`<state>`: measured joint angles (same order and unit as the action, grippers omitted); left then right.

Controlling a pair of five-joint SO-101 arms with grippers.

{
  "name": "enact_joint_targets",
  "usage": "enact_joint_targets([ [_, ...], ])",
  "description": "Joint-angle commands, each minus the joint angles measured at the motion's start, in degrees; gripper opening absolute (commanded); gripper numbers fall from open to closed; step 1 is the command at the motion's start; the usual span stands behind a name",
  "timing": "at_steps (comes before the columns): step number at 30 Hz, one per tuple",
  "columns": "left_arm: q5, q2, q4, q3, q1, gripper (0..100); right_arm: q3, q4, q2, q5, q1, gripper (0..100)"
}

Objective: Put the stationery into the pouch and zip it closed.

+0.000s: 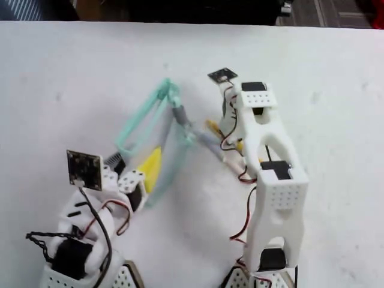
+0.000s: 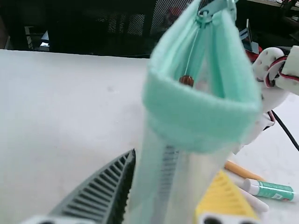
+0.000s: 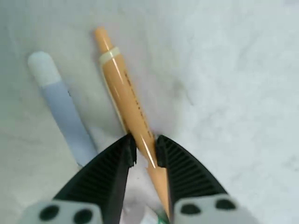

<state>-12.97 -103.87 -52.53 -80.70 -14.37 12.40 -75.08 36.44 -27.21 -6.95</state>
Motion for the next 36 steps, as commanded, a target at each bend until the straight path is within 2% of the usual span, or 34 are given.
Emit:
enact_joint_targets([
  [1,1.2,-0.5,1.8,0.6,-1.3,20,-0.4,0.3,0.3,0.1,0.7,1.7],
  [7,1.2,-0.5,1.6,0.4,-1.3,20,0.8,1.4,-0.7,-0.1,0.7,1.7],
  [17,1.2,-0.5,1.4,0.3,-1.4,20,25.1,-20.3,-14.0,0.1,4.7,1.6],
  [20,1.3,-0.5,1.4,0.3,-2.9,20,31.3,-23.3,-17.5,0.1,4.2,1.6],
  [24,5.1,-0.5,1.4,-0.4,-4.9,20,35.8,-23.3,-22.5,0.1,3.4,1.6],
  [36,5.6,-0.5,1.5,-0.6,-5.7,20,37.9,-23.4,-48.7,0.1,-7.2,1.6],
])
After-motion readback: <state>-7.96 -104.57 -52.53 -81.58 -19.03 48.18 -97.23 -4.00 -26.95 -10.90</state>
